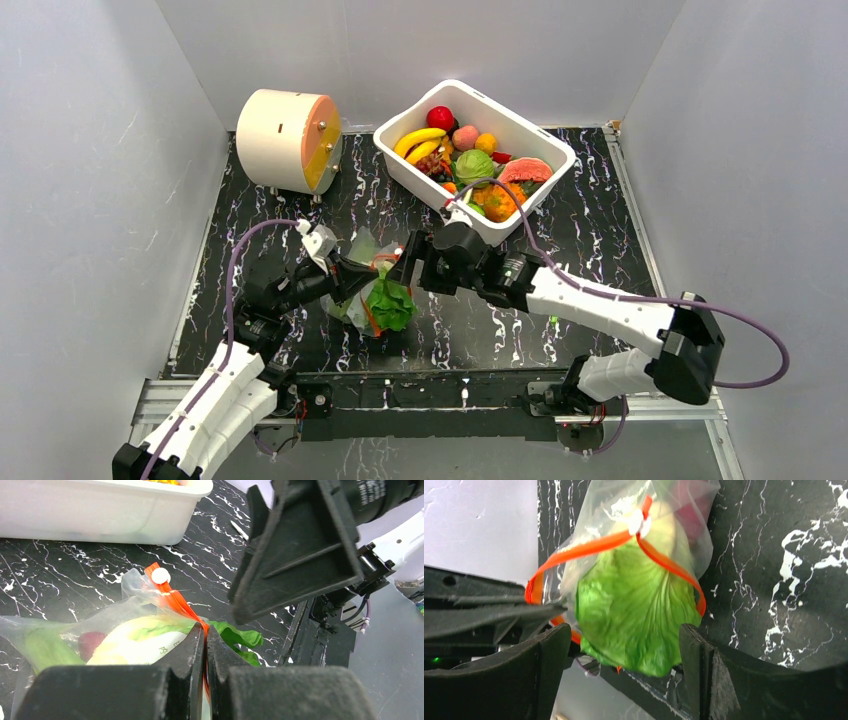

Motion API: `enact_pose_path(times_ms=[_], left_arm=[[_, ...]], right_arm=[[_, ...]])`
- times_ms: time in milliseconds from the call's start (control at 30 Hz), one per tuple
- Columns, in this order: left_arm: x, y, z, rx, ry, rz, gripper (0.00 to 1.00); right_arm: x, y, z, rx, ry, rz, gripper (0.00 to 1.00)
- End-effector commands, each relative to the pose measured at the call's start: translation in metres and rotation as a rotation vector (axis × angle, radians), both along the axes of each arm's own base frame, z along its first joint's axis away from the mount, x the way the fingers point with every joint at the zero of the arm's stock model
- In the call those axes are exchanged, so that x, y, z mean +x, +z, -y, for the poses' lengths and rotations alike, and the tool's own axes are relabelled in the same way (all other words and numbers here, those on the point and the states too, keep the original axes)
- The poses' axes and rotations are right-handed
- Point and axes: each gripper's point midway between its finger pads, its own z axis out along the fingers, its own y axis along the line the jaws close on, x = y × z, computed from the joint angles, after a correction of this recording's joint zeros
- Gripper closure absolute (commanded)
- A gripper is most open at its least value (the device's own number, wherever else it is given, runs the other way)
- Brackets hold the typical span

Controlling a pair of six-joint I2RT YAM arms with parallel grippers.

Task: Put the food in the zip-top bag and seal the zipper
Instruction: Place the fake vegetable in the zipper food storage bag, then adjust the zipper food storage bag at the center of the board.

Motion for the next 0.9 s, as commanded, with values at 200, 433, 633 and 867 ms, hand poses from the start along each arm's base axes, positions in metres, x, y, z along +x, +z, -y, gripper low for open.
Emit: enact_pose_path(times_ms=[200,433,633,867], left_arm=[[0.005,0.023,0.002,-0.043,0.012,0.068,1.00],[-0.001,0.039,0.004,-0.082,-0.011,0.075,1.00],[-0.012,0.053,0.010,-0.139,-0.070,0.044,1.00],[-0.015,0.057,0.012,-0.169,-0.076,0.019,1.00]], right_arm=[[-0.036,0.005,-0.021,0.072,0.079,-0.035,0.27],[-0.015,-0.010,-0.037,0.008,0.026,0.033,0.53],[0.012,0.000,-0.043,0.030,-0.063,0.126,0.78],[0.023,0.014,-0.050,0.160,-0.126,0.169,0.82]])
